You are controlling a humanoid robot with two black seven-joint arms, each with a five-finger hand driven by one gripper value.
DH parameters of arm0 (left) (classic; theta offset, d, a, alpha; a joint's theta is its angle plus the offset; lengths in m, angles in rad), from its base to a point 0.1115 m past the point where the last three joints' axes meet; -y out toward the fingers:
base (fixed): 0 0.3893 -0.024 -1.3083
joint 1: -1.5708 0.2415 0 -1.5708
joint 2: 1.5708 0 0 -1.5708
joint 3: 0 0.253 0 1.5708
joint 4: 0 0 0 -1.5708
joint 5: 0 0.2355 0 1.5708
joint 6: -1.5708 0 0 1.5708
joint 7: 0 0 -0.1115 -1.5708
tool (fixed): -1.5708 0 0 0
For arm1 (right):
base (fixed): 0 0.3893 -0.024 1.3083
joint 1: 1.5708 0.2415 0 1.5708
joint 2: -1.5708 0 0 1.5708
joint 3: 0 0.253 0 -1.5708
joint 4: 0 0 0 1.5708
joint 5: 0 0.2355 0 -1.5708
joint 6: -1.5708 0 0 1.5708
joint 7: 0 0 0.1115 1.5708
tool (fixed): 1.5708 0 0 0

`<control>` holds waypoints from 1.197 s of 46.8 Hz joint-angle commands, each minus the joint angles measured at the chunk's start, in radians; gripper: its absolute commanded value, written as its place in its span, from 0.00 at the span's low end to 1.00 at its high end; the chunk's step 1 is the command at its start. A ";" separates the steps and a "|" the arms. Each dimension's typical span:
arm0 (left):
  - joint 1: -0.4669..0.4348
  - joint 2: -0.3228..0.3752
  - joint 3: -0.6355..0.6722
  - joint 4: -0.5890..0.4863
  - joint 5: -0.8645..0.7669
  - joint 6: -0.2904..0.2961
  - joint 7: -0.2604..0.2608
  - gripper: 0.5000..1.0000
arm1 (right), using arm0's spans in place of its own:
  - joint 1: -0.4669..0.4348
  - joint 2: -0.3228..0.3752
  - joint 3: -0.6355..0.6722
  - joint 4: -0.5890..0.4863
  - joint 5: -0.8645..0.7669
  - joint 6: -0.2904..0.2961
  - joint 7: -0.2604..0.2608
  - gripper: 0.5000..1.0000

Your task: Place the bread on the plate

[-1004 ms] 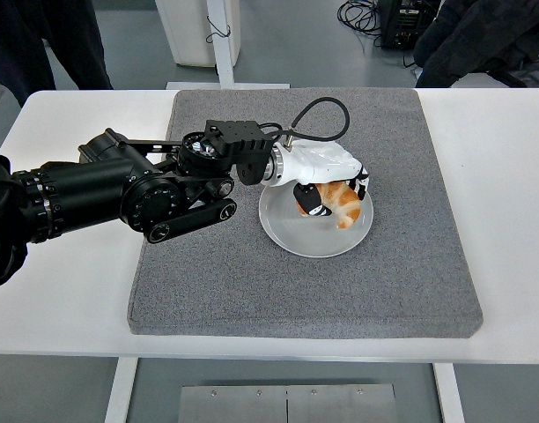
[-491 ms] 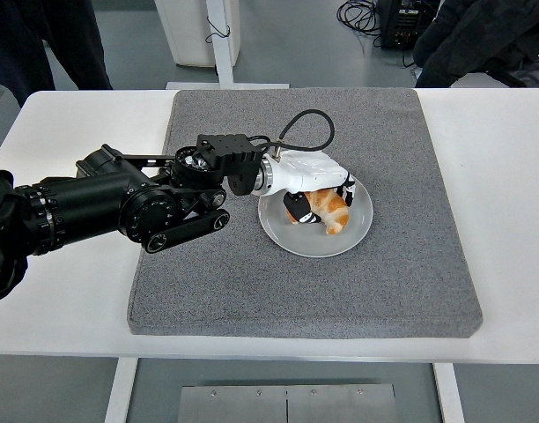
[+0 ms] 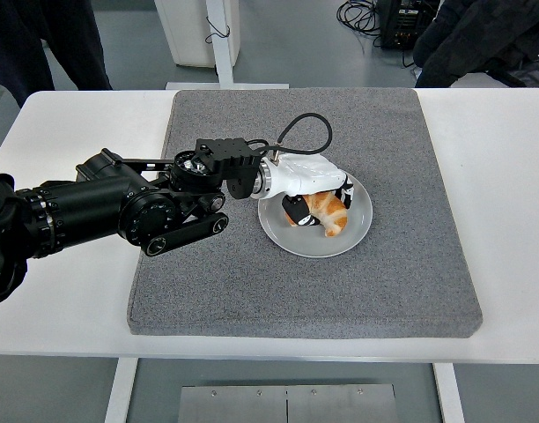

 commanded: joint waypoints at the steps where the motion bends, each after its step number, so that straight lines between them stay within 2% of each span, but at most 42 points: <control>1: -0.001 0.001 -0.002 -0.002 -0.005 -0.002 0.002 0.39 | 0.000 0.000 0.000 0.000 0.000 0.000 0.000 1.00; 2: -0.001 0.001 -0.002 -0.002 -0.005 -0.002 0.002 0.51 | 0.000 0.000 0.000 0.000 0.002 0.000 0.000 1.00; 4: -0.001 0.004 -0.002 -0.002 -0.007 -0.002 0.000 0.59 | 0.000 0.000 0.000 0.000 0.002 0.000 0.000 1.00; 5: -0.001 0.005 -0.002 -0.002 -0.007 -0.002 0.000 0.72 | -0.001 0.000 0.000 0.000 0.002 0.000 0.000 1.00; 6: -0.001 0.007 -0.002 -0.002 -0.008 -0.002 0.000 0.93 | 0.000 0.000 0.000 0.000 0.000 0.000 0.000 1.00; 7: -0.001 0.007 -0.002 -0.002 -0.008 -0.003 0.000 1.00 | 0.000 0.000 0.000 0.000 0.000 0.000 0.000 1.00; 22: -0.009 0.025 -0.011 -0.023 -0.013 -0.005 -0.003 1.00 | 0.000 0.000 0.000 0.000 0.002 0.000 0.000 1.00; 28: -0.024 0.085 -0.023 -0.097 -0.056 -0.008 -0.007 1.00 | 0.000 0.000 0.000 0.000 0.000 0.000 0.000 1.00; 36: -0.088 0.112 -0.038 -0.114 -0.163 -0.016 -0.006 1.00 | 0.000 0.000 0.000 0.000 0.002 0.000 0.000 1.00; 42: -0.137 0.159 -0.061 -0.118 -0.287 -0.074 -0.006 1.00 | 0.000 0.000 0.000 0.000 0.000 0.000 0.000 1.00; 46: -0.166 0.166 -0.072 -0.115 -0.410 -0.086 -0.003 1.00 | 0.000 0.000 0.000 0.000 0.000 0.000 0.000 1.00; 56: -0.200 0.188 -0.075 -0.054 -0.610 -0.106 -0.009 1.00 | 0.000 0.000 0.000 0.000 0.000 0.000 0.000 1.00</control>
